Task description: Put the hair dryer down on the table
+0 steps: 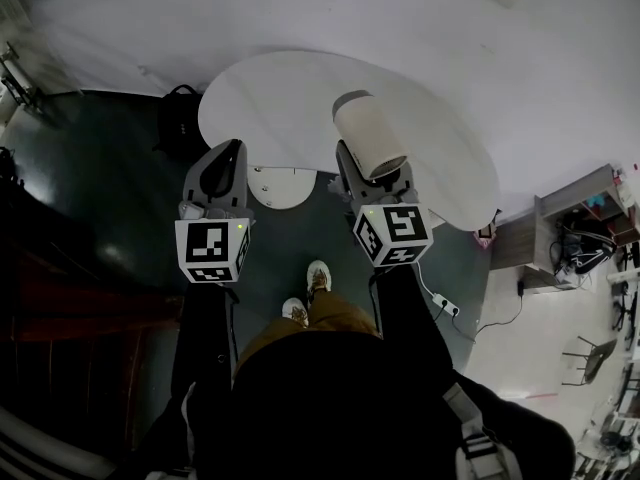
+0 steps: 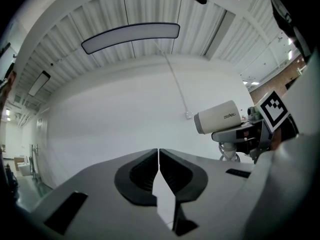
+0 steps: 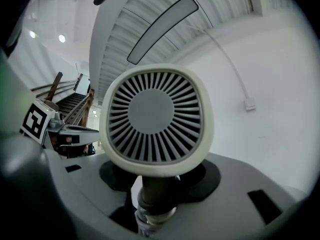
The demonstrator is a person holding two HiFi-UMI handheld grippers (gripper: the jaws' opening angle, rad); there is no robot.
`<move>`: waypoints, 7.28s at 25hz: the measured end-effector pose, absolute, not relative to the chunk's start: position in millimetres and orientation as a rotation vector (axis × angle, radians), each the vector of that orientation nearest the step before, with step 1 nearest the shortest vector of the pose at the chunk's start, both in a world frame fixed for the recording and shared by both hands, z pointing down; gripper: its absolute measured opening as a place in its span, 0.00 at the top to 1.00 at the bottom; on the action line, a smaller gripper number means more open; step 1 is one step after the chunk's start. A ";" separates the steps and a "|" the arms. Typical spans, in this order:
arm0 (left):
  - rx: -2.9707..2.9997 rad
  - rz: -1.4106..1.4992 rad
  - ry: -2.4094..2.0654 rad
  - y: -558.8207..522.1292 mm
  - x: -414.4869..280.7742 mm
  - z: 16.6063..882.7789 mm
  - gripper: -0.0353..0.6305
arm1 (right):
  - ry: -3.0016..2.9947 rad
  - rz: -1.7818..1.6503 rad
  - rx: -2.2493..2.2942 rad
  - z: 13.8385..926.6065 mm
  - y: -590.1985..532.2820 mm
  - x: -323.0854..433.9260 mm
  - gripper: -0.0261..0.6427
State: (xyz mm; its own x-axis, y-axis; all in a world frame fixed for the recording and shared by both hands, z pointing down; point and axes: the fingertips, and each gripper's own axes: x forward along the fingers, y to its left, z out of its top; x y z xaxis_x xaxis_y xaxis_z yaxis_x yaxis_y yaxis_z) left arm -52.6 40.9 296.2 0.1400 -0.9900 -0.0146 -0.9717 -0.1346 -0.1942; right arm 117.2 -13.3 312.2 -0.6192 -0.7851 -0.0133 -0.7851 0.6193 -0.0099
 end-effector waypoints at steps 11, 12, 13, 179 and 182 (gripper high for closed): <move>-2.236 -0.195 1.970 9.7 -73.6 306.3 0.91 | 2.798 -0.014 -1.349 315.8 -54.9 101.2 0.64; -2.232 -0.192 1.973 5.6 -76.9 305.5 0.91 | 2.796 -0.014 -1.342 315.3 -60.7 97.9 0.64; -2.226 -0.190 1.979 1.4 -80.9 304.8 0.91 | 2.797 -0.011 -1.332 314.5 -66.6 93.9 0.64; -2.260 -0.264 2.190 -213.7 -251.9 380.1 0.91 | 3.542 -0.055 -0.726 474.5 -275.6 -161.5 0.50; -2.274 -0.248 2.173 -210.8 -245.0 378.2 0.91 | 3.406 -0.086 -0.820 444.5 -270.8 -148.9 0.50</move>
